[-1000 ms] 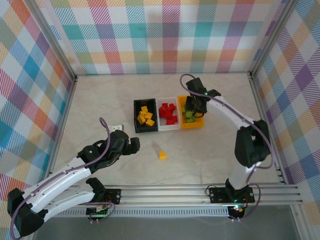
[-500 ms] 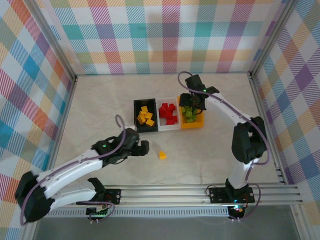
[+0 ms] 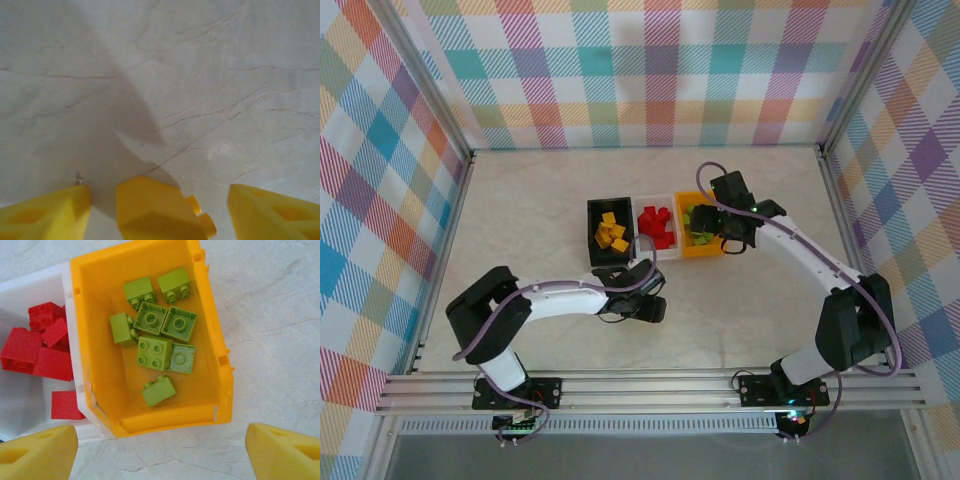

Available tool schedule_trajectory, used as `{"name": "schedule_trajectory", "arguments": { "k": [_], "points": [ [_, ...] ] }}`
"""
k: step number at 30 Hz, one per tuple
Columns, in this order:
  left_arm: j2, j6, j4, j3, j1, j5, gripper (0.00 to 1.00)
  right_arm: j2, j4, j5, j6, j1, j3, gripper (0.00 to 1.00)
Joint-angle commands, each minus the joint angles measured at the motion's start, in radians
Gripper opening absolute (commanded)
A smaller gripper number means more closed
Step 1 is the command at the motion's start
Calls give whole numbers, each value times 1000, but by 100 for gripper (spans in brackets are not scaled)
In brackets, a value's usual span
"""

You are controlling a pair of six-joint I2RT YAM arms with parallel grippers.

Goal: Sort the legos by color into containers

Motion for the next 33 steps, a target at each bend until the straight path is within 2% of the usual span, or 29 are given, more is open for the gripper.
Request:
{"name": "schedule_trajectory", "arguments": {
  "k": [1,9,12,15,18,21,25,30,31,33],
  "points": [
    [5,9,-20,33,-6,37,61,-41,40,-1,14,3,-14,88],
    [-35,32,-87,24,-6,49,35,-45,48,9,23,3,-12,88],
    [-62,36,-118,30,-3,24,29,-45,48,9,32,3,-11,88],
    [-134,48,-158,38,37,-20,28,-50,42,3,43,3,-17,88],
    [-218,64,-210,69,128,-103,29,-69,48,2,52,3,-38,88],
    [-244,86,-205,126,236,-186,35,-85,62,-1,60,3,-67,89],
    [-118,95,-151,237,363,-184,35,-80,59,3,72,3,-83,88],
    [54,113,-121,370,430,-182,35,-97,46,11,76,3,-98,88],
    [80,118,-123,392,435,-183,39,-105,47,13,74,3,-103,89],
    [115,122,-137,439,440,-189,61,-119,42,23,77,3,-109,89]
  ]
}}
